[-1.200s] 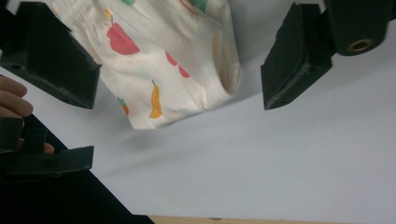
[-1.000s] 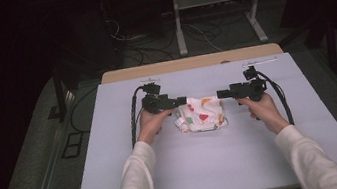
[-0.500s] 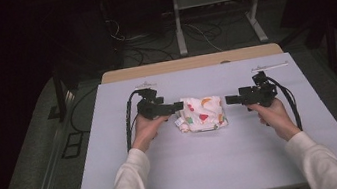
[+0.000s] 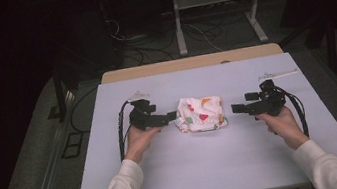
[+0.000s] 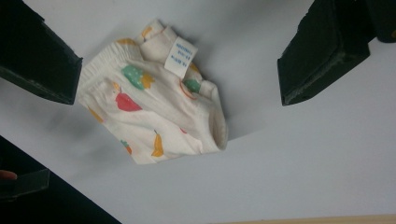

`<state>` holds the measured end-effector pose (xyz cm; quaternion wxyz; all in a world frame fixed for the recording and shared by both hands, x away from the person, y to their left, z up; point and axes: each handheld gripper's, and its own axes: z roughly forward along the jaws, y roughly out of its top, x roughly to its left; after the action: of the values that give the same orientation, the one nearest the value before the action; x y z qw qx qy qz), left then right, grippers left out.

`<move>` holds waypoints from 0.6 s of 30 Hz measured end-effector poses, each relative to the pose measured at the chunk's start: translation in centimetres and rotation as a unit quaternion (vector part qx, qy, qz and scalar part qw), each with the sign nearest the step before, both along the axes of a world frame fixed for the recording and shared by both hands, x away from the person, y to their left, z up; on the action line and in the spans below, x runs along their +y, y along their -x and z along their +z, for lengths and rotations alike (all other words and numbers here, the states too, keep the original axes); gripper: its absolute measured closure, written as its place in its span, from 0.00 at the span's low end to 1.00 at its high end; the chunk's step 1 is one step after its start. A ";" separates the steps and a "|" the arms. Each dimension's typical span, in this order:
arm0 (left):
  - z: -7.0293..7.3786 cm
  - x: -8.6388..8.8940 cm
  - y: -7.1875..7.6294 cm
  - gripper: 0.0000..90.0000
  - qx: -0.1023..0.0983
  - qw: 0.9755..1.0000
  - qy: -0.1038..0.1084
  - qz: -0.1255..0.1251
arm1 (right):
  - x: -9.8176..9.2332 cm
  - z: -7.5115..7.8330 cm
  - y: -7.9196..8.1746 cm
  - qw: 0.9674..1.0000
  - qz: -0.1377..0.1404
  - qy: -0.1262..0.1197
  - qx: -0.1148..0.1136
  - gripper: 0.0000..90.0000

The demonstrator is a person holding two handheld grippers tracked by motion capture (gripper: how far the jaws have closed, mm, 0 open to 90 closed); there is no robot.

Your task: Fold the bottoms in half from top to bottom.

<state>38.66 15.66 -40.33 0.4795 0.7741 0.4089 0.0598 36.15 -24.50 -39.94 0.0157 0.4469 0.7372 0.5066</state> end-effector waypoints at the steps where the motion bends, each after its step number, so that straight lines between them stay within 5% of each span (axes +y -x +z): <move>1: 0.0 0.1 0.2 0.00 -0.001 1.000 0.000 -0.001 | -0.1 0.0 0.2 1.000 -0.002 0.002 -0.003 0.00; 18: -0.8 2.0 4.3 0.00 -0.041 0.999 0.000 -0.009 | -1.4 -1.3 4.6 0.999 -0.005 0.027 -0.026 0.00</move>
<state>34.32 17.67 -41.15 0.4964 0.7748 0.3817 0.0868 31.53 -25.85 -41.29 0.0492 0.4367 0.7480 0.4973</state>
